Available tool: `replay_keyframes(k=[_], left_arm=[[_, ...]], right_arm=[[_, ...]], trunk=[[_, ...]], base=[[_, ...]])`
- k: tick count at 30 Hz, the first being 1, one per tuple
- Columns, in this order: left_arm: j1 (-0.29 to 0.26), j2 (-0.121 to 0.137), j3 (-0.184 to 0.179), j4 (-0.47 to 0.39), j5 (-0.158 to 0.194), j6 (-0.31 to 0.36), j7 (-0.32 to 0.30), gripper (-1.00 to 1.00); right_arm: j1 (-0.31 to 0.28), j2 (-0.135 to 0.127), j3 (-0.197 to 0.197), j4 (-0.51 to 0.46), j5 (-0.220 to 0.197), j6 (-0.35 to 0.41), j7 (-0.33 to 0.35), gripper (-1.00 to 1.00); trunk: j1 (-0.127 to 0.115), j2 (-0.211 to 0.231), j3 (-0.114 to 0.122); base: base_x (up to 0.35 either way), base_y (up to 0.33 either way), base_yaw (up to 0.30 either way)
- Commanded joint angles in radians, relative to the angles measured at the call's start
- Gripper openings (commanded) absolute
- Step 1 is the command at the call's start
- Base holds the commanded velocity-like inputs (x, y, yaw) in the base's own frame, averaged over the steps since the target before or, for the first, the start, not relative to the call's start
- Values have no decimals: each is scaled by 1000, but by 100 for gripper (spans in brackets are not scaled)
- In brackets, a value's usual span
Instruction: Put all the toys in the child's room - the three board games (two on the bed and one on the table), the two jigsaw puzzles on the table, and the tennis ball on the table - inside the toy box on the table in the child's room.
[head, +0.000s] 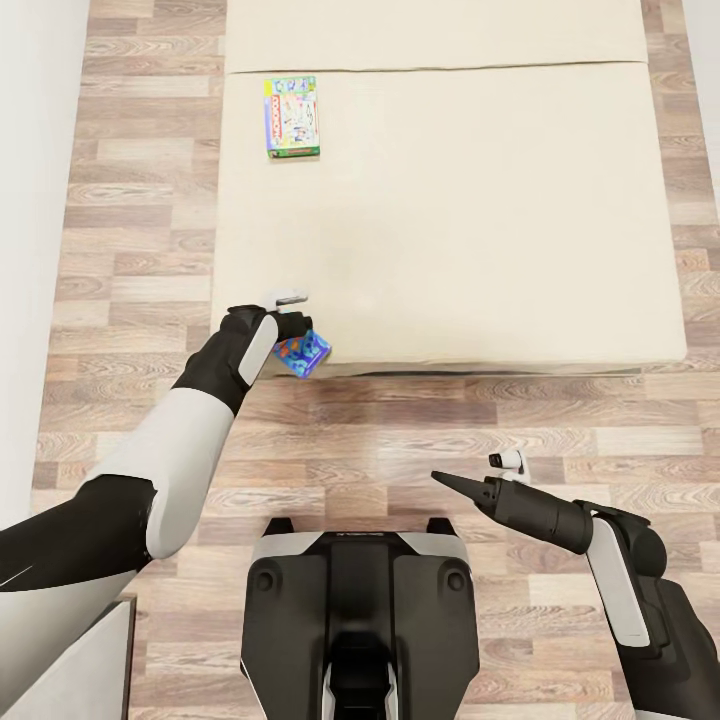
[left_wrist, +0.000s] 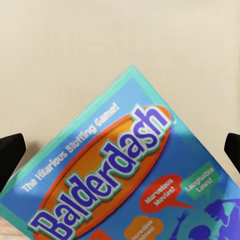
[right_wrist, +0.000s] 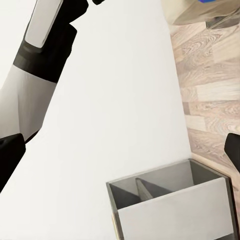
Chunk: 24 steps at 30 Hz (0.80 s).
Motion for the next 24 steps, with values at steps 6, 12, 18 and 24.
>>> replay_keyframes(k=[6,12,18,24], left_arm=[[0,1,-4,-1,11,3,9,100],[0,1,-4,-1,11,3,9,100],[0,1,-4,-1,11,3,9,100],[1,1,-4,-1,10,3,8,100]], right_arm=[[0,0,-1,0,2,2,3,100],[0,0,-1,0,2,2,3,100],[0,0,-1,0,2,2,3,100],[0,0,-1,0,2,2,3,100]], trunk=[[1,-2,-1],[1,-2,-1],[1,-2,-1],[1,-2,-1]], base=[[-1,0,0],[0,0,0],[0,0,0],[0,0,0]])
